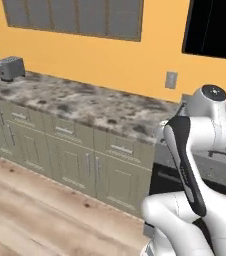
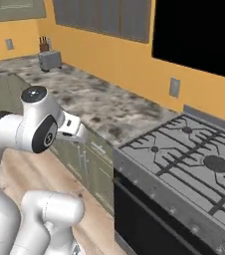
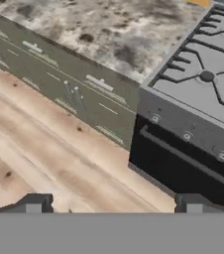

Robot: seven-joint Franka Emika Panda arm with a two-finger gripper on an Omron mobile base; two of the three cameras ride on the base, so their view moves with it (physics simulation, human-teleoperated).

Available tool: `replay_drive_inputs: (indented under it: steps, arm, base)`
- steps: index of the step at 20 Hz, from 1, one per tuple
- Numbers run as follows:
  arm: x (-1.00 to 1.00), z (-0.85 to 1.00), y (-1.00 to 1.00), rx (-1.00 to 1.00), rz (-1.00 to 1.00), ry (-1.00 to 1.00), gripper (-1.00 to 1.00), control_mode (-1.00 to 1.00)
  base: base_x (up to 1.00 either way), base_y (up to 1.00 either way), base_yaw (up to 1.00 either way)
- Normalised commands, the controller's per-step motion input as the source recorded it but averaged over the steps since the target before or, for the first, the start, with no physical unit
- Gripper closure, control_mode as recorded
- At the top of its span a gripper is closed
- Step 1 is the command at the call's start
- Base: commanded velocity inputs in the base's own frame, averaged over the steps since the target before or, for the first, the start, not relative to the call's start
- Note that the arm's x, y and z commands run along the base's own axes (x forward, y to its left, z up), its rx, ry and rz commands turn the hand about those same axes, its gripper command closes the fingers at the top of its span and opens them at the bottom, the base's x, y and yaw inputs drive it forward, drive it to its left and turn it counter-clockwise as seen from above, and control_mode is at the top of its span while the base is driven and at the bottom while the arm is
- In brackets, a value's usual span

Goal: Take 2 condiments from the cabinet and move them on the counter near the stove.Make sure the condiments are lined up with each other, next to each other.

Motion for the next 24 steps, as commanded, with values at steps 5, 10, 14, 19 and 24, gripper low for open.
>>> replay_drive_inputs:
  steps: [5,10,14,19,24]
  arm:
    - [0.0,0.0,0.0,0.0,0.0,0.0,-1.0,1.0]
    - [0.0,0.0,0.0,0.0,0.0,0.0,-1.0,1.0]
    - [0.0,0.0,0.0,0.0,0.0,0.0,-1.0,1.0]
    - [0.0,0.0,0.0,0.0,0.0,0.0,-1.0,1.0]
    - [0.0,0.0,0.0,0.0,0.0,0.0,-1.0,1.0]
  base:
    - [-0.04,0.47,1.0]
    - [0.24,0.3,0.91]
    - [0.79,0.12,0.7]
    - [1.0,-0.13,0.26]
    - [1.0,-0.1,0.18]
